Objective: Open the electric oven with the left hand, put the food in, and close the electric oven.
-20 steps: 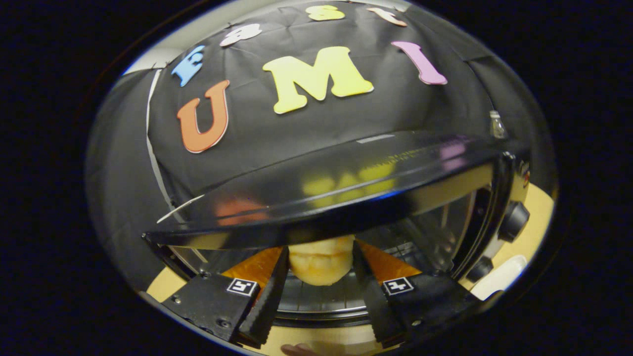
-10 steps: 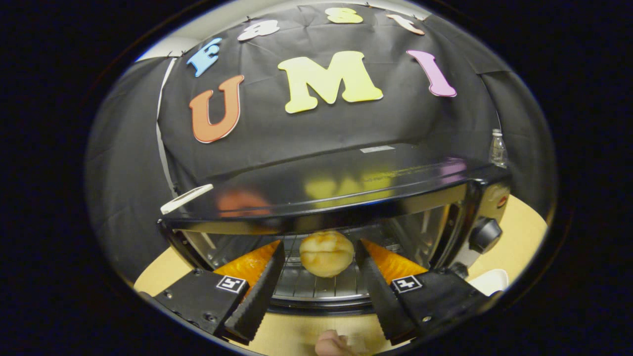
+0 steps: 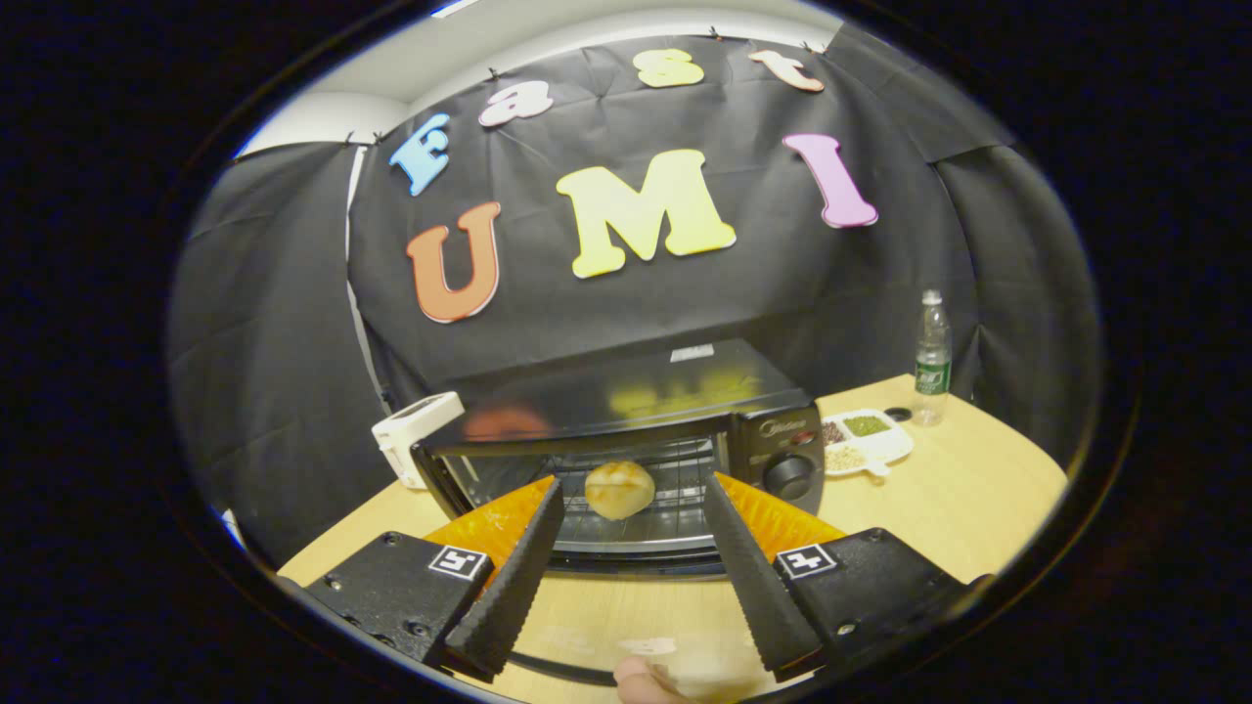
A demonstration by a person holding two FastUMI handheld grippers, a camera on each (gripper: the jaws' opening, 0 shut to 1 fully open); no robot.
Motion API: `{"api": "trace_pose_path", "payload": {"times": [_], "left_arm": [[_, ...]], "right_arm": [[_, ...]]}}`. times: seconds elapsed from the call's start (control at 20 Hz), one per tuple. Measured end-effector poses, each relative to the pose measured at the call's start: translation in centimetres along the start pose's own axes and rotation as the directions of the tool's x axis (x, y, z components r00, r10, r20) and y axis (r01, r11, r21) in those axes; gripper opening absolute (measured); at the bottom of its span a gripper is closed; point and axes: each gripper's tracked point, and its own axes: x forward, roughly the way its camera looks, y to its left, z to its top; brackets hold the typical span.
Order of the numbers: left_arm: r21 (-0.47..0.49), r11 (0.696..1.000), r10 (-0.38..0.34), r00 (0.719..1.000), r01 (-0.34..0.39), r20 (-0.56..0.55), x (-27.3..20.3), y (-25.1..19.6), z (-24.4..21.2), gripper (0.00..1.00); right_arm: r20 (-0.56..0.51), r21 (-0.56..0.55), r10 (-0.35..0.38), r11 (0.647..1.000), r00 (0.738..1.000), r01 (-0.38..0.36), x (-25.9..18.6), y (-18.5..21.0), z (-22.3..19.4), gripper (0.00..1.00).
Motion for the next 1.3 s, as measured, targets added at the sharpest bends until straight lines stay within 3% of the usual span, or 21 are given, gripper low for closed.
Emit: {"api": "trace_pose_path", "payload": {"times": [0.1,0.15,0.35,0.75,1.05,1.3], "left_arm": [[-0.005,1.000,-0.012,1.000,0.012,-0.007,0.3,-0.6,-0.4,0.92],[-0.004,1.000,-0.015,1.000,0.015,-0.013,0.5,-0.9,-0.6,0.92],[0.003,1.000,-0.031,0.999,0.031,-0.030,1.2,-1.8,-1.7,0.92],[0.006,0.998,-0.057,0.990,0.059,-0.129,5.1,-4.3,-7.5,0.92],[-0.020,0.995,-0.100,0.951,0.099,-0.293,8.9,-7.0,-15.8,0.93],[-0.012,0.995,-0.092,0.884,0.098,-0.458,10.6,-7.6,-22.6,0.93]], "right_arm": [[0.044,-0.024,0.005,1.000,0.999,-0.004,-3.1,-1.0,2.1,0.94],[0.070,-0.038,-0.003,0.999,0.998,0.005,-4.7,-1.6,3.3,0.90],[0.146,-0.057,-0.030,0.998,0.989,0.039,-10.1,-4.0,7.5,0.92],[0.205,-0.055,-0.109,0.991,0.973,0.123,-19.1,-10.3,14.2,0.92],[0.275,-0.111,-0.165,0.973,0.947,0.202,-24.6,-14.8,17.7,0.94],[0.337,-0.085,-0.193,0.968,0.921,0.234,-27.5,-17.4,19.4,0.94]]}}
